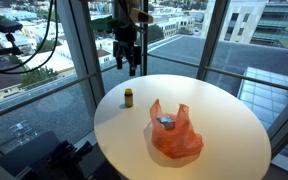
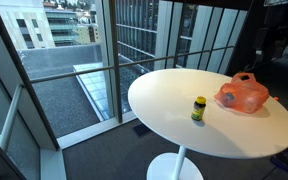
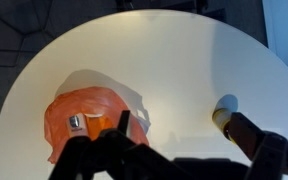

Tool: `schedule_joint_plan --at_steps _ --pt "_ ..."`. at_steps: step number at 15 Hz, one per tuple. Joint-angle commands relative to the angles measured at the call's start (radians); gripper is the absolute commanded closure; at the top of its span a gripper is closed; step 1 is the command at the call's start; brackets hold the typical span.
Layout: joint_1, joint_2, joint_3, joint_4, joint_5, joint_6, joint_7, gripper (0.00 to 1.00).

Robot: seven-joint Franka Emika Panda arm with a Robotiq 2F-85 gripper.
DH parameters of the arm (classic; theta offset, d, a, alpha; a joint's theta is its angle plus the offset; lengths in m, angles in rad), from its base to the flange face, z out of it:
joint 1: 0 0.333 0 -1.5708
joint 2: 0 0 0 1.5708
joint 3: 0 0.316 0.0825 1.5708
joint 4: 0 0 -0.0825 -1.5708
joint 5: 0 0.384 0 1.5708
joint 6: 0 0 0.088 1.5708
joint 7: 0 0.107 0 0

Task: Pick up the brown medicine bottle with the yellow lid from the orange plastic bag and put it on the table

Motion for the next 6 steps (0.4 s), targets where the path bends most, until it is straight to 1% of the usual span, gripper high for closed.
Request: schedule_joint_plan --at_steps 1,3,4,6 --pt "-0.010 -0.058 -0.005 -0.015 0.003 -0.041 -0.070 0.00" --pt "-0.010 -0.052 -0.005 -0.020 0.004 -0.028 -0.077 0.00" --pt "-0.009 -0.036 0.003 0.000 0.001 -0.030 -0.047 0.00" --pt "-0.009 -0.037 0.002 -0.007 0.001 -0.030 -0.050 0.00"
